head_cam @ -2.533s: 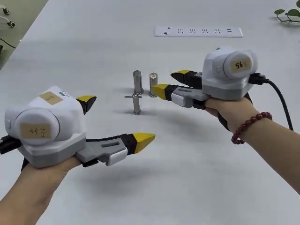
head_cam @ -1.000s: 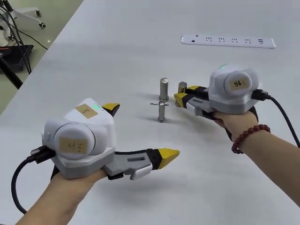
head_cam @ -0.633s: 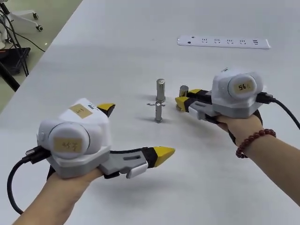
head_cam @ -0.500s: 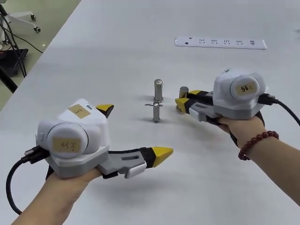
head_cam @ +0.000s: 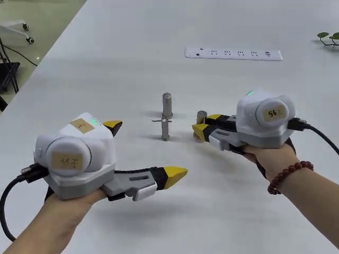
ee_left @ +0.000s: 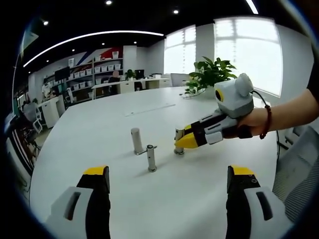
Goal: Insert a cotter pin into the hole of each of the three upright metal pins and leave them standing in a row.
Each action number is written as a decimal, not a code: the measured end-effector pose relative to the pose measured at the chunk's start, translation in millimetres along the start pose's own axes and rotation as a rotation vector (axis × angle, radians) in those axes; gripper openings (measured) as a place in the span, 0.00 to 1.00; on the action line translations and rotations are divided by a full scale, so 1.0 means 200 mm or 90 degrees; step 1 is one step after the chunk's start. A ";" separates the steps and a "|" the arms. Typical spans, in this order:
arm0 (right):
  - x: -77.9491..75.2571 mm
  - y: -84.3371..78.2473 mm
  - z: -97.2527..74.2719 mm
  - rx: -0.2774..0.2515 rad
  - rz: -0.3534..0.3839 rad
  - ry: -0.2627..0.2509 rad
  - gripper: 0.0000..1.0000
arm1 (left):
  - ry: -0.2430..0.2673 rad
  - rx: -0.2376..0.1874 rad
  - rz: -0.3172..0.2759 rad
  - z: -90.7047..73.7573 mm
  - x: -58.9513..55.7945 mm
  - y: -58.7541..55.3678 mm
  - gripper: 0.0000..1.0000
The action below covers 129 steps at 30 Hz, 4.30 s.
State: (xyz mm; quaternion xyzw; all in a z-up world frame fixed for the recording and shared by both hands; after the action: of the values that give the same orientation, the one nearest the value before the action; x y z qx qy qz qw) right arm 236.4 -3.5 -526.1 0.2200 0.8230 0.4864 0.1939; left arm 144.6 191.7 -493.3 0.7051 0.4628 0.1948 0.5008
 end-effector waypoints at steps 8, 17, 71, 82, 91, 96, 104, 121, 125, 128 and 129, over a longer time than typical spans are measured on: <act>0.04 -0.03 -0.04 0.003 -0.013 0.006 0.08 | -0.007 -0.001 0.007 0.00 -0.01 0.01 0.98; 0.08 -0.07 -0.05 0.005 -0.023 0.025 0.08 | -0.001 -0.008 0.018 -0.01 -0.01 0.01 0.95; 0.02 -0.09 -0.26 0.032 -0.012 -0.009 0.26 | -0.017 0.009 0.023 -0.01 -0.04 0.01 0.96; -0.14 -0.08 -0.27 0.075 -0.034 -0.013 0.26 | -0.023 0.014 0.022 0.00 -0.04 0.01 0.96; -0.20 -0.06 -0.24 0.129 -0.051 -0.006 0.24 | -0.028 0.015 0.025 0.00 -0.04 0.01 0.97; -0.24 -0.08 -0.22 0.164 -0.056 -0.002 0.22 | -0.030 0.014 0.028 0.01 -0.04 0.01 0.97; -0.32 -0.10 -0.20 0.194 -0.058 -0.010 0.20 | -0.035 0.012 0.030 0.01 -0.05 0.01 0.96; -0.41 -0.14 -0.14 0.280 -0.090 0.004 0.15 | -0.038 0.012 0.029 0.01 -0.05 0.01 0.95; -0.42 -0.13 -0.14 0.281 -0.086 0.004 0.14 | -0.039 0.012 0.029 0.01 -0.05 0.01 0.95; -0.42 -0.13 -0.14 0.285 -0.073 0.005 0.12 | -0.038 0.011 0.027 0.01 -0.04 0.01 0.95; -0.42 -0.12 -0.14 0.287 -0.065 0.004 0.11 | -0.038 0.011 0.026 0.01 -0.04 0.01 0.95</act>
State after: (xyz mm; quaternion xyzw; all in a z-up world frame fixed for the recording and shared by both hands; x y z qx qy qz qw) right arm 288.0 -80.4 -527.0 0.2141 0.9216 0.2804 0.1619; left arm 142.9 183.4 -490.7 0.7244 0.4347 0.1799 0.5040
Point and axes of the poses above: the centre of the closed fingertips' face, and the gripper's own axes: z roughly forward along the fingers, x roughly to its left, y roughly out of its top, the point moved 10 cm from there along -z, roughly backward along the fingers, and after that the axes turned 10 degrees about -z, right-handed, at the moved point
